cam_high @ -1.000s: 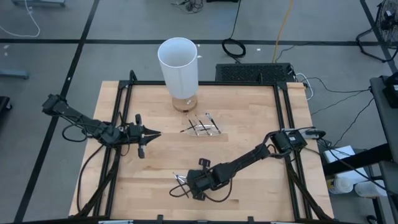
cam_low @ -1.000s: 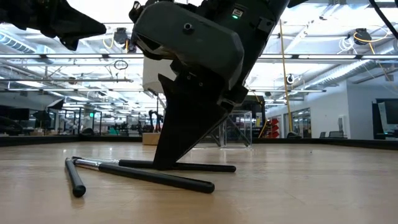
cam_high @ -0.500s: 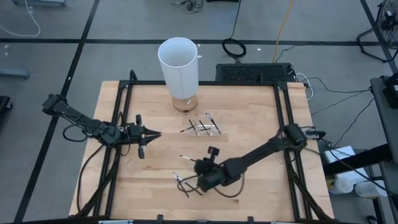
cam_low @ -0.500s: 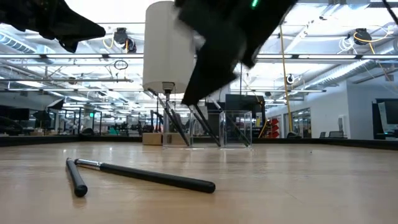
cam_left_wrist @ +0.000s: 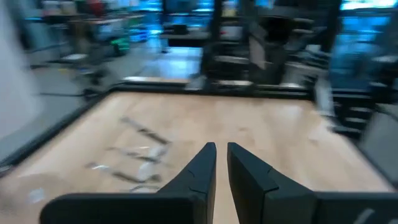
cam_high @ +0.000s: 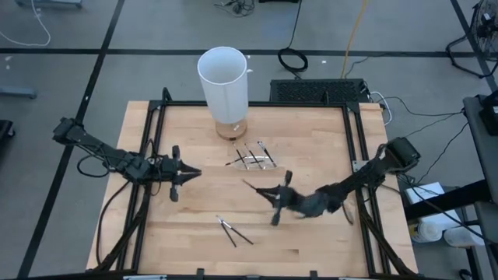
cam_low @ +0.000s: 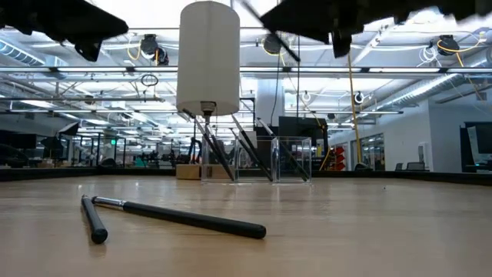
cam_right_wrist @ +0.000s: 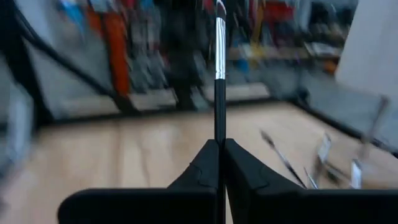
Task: Pick & Place Makeup Supplies
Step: Put the makeup brush into the transparent organizer
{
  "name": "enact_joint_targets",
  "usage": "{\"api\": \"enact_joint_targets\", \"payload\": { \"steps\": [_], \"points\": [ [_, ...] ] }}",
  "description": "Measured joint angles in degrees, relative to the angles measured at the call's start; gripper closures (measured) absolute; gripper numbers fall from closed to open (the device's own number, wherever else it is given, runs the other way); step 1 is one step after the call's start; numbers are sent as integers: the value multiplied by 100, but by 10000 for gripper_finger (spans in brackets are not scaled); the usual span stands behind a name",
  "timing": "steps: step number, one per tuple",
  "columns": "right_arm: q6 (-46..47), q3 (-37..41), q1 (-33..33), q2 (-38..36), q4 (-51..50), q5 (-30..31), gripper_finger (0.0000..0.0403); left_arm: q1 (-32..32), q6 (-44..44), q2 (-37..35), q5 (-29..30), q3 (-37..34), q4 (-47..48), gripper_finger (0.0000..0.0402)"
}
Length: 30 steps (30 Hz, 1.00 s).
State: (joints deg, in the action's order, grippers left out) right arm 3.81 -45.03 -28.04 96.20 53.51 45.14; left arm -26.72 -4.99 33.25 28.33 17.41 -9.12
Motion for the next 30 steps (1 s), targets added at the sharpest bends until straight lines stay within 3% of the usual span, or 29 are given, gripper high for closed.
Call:
{"api": "enact_joint_targets", "payload": {
  "steps": [2,4,15,19,25,30],
  "points": [
    [-160,542,118,91,1265,-382,403,0,179,153,-463,0,-202,355],
    [-214,812,252,278,1859,-716,403,-4,334,412,-654,0,-535,355],
    [-1206,801,606,433,2436,-2374,403,42,1280,2673,-1178,-1,-4087,346],
    [-1458,801,683,425,2666,-2895,403,148,1238,3144,-1329,89,-4579,300],
    [-1410,801,879,429,2636,-2896,403,314,1036,3853,-1305,625,-4432,205],
    [-1355,801,982,429,2546,-2886,403,438,1206,4439,-1293,1143,-4410,165]
  ]
}}
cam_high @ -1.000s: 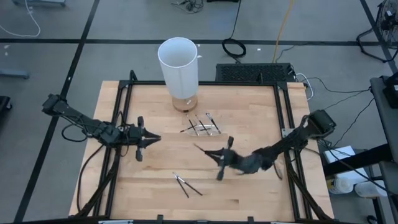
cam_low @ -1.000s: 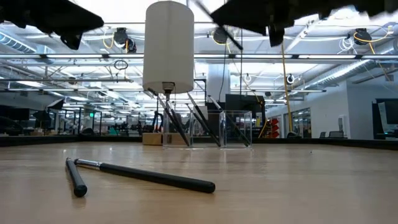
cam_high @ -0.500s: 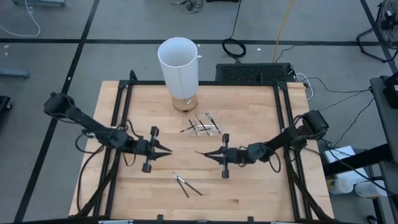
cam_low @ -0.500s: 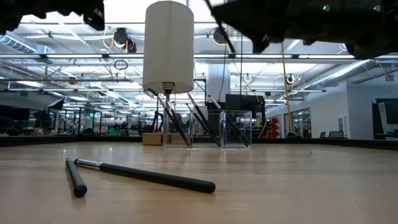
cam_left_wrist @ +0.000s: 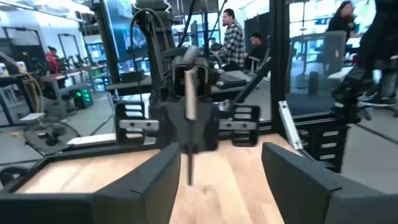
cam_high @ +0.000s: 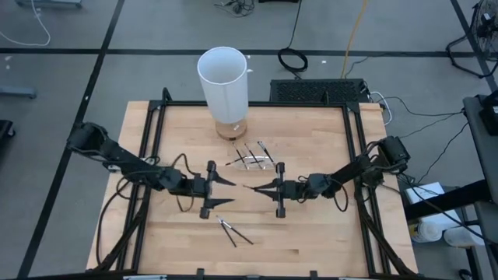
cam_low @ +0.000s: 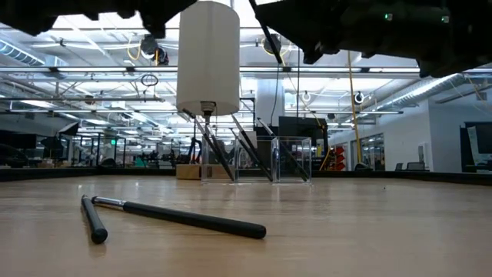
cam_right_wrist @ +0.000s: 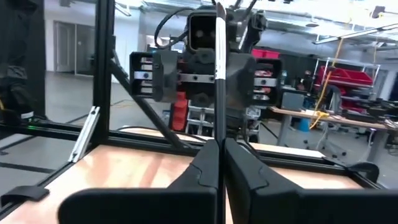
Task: Pick & Place Makeup Supplies
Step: Put the makeup brush into the transparent organizer
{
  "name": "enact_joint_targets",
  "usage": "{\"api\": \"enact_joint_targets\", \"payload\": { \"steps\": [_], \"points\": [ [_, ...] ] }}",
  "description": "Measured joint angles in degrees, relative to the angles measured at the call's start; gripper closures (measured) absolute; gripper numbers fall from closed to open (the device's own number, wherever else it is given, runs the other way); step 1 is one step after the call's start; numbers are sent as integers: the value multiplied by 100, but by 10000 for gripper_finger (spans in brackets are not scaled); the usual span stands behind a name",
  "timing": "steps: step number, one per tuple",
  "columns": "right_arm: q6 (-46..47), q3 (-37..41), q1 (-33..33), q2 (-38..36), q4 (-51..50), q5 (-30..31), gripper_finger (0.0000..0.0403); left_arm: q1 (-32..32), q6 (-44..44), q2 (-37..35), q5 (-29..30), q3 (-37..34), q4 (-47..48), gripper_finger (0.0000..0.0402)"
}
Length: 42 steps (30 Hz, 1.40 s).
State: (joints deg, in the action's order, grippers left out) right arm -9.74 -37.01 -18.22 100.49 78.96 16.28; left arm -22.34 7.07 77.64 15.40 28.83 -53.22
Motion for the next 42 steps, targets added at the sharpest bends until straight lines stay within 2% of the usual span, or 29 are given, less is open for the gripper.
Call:
{"api": "enact_joint_targets", "payload": {
  "steps": [6,11,16,20,29,33,37,42],
  "points": [
    [-59,-4,65,0,-81,-19,403,215,32,181,-68,584,271,166],
    [-87,-4,100,0,-142,-18,403,440,-309,189,-85,974,1151,189],
    [-144,-7,107,-2,-156,-11,403,573,-355,189,-319,1017,1151,219],
    [-145,-7,134,-2,-138,-20,403,640,-472,189,-577,1017,1220,259],
    [0,-9,227,-2,-174,-117,403,677,-305,189,-879,1017,1283,389],
    [2,-9,251,-2,-169,-202,403,673,-261,189,-931,1017,1290,384],
    [8,-9,254,-2,-170,-135,403,666,-161,189,-1001,1017,1292,397],
    [30,-9,280,-2,-189,-139,403,668,-266,189,-1215,1017,1286,382]
  ]
}}
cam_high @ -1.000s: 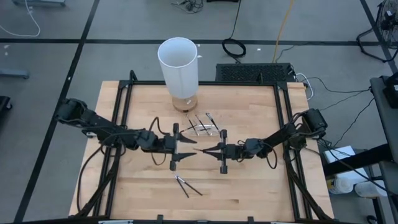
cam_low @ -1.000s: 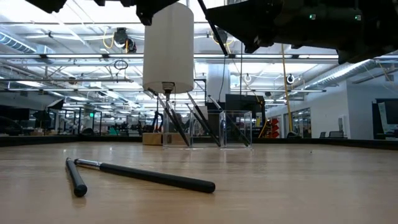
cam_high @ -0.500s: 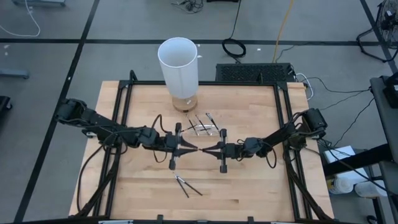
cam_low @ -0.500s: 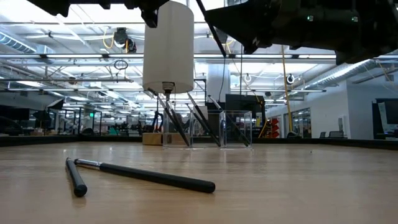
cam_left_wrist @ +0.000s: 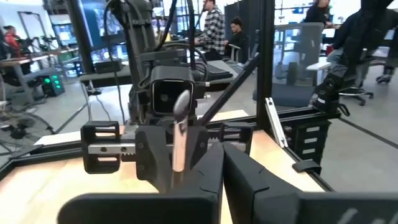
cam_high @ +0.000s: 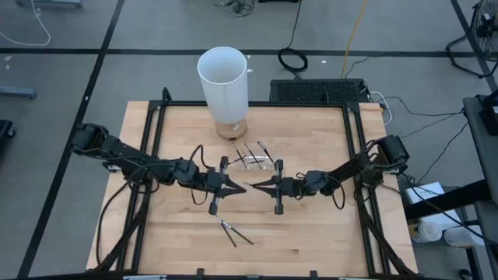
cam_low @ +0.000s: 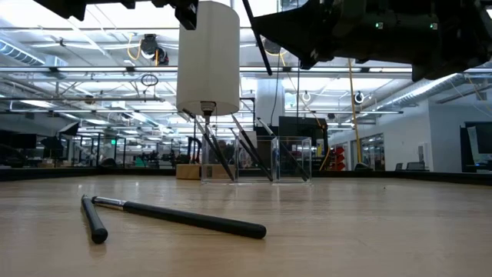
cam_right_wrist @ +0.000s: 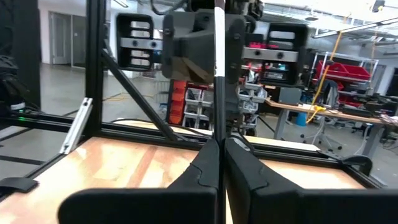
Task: Pick & Place Makeup Supplies
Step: Put the makeup brush into the transparent organizer
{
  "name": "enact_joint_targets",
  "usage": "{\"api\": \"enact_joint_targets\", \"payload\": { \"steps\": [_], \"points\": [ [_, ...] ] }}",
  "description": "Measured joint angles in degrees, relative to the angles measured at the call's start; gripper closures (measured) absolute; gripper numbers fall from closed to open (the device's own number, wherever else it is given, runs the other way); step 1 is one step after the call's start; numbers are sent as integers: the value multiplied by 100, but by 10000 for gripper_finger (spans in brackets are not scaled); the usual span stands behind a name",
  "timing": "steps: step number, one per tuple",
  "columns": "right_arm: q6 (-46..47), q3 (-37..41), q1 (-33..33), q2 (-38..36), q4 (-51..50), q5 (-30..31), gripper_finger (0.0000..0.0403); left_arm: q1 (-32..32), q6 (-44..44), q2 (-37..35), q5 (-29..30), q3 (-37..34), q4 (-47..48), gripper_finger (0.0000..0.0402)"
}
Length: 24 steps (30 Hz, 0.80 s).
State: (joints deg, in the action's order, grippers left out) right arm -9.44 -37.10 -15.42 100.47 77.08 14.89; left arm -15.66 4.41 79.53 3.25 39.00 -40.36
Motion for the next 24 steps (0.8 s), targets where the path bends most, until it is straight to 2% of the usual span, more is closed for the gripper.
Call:
{"api": "enact_joint_targets", "payload": {
  "steps": [5,13,16,20,24],
  "points": [
    [74,0,70,0,21,-154,403,-6,-38,-1,150,0,-15,351],
    [-98,0,68,0,255,-417,403,-1,-96,-2,575,0,-22,266],
    [-201,-66,79,0,265,-465,403,43,-117,-2,537,0,-45,241],
    [-306,-254,154,-1,161,-621,403,137,-134,-2,446,0,-161,226],
    [-342,-376,210,-2,-71,-609,403,228,-151,-4,187,0,-354,234]
  ]
}}
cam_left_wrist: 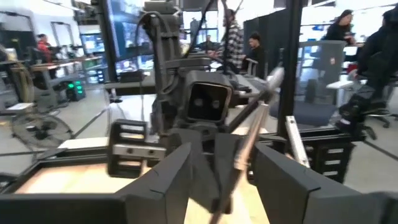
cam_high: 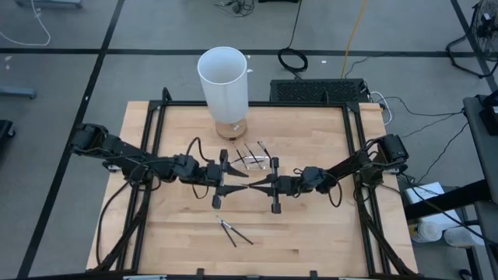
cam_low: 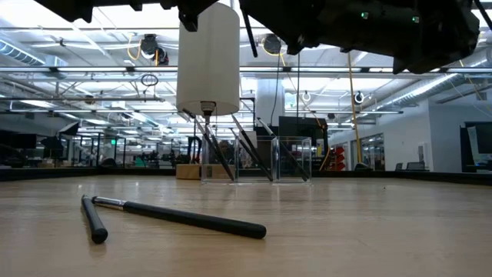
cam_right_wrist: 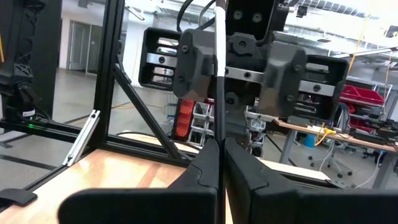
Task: Pick & Place Makeup Supplies
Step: Put the makeup brush into the transparent organizer
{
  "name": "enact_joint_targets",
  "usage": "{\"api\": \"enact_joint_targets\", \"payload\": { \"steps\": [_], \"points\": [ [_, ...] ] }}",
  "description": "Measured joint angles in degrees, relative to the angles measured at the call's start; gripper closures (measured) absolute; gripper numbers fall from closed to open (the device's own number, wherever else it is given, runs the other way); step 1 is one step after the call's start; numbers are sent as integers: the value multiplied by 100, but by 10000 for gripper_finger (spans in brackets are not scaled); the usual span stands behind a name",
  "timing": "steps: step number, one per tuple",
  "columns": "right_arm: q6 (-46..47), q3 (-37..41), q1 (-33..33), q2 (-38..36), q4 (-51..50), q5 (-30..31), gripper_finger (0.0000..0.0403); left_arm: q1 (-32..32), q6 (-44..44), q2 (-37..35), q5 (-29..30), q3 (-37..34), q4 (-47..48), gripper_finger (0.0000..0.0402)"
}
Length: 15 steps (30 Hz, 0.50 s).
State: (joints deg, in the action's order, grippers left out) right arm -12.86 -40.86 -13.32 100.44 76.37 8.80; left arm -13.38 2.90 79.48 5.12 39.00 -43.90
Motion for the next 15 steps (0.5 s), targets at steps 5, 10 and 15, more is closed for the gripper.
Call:
{"api": "enact_joint_targets", "payload": {
  "steps": [5,10,15],
  "points": [
    [4,0,44,2,3,6,403,58,-46,0,-161,0,50,276],
    [15,0,84,0,-16,-31,403,51,94,0,-216,0,71,351],
    [28,0,83,2,-96,-35,403,34,317,-4,-205,0,208,384]
  ]
}}
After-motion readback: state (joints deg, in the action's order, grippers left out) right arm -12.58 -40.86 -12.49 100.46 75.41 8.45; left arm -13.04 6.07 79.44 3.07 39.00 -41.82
